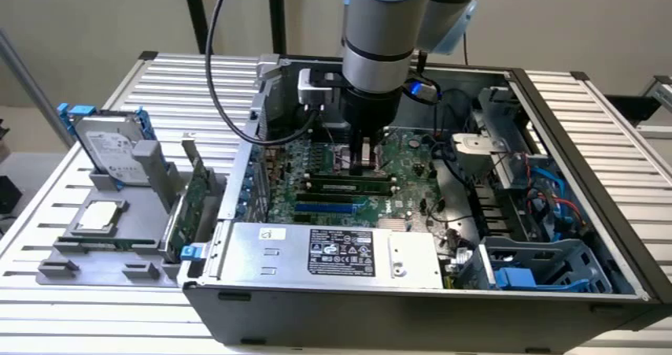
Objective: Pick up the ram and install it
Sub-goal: 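Press down the ram until it locks into place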
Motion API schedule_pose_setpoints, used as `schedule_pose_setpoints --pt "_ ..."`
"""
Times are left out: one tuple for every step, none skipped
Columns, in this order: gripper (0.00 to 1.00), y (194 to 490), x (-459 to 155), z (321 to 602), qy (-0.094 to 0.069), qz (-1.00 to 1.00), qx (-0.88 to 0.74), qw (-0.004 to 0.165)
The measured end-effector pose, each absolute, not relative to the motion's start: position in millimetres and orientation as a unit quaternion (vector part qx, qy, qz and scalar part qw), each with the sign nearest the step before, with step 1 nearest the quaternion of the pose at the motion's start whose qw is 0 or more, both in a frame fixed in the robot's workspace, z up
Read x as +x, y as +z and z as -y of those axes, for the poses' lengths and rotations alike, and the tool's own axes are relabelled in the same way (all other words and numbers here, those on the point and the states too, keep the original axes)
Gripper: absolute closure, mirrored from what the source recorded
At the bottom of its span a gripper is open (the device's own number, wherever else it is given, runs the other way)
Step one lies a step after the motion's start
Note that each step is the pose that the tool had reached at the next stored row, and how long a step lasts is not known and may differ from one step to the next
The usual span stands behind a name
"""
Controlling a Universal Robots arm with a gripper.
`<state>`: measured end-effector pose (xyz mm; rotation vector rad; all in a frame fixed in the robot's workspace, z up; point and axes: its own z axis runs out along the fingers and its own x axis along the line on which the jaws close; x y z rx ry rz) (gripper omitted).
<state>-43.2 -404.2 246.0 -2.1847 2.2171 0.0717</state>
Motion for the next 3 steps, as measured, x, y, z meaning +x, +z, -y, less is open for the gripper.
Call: schedule_pose_setpoints --pt "1.00 246.0 -43.2 404.2 0.023 -0.712 -0.702 0.014" --pt "1.00 246.0 -43.2 404.2 0.023 -0.712 -0.702 0.014" --pt "1.00 246.0 -43.2 404.2 0.023 -0.712 -0.702 0.014"
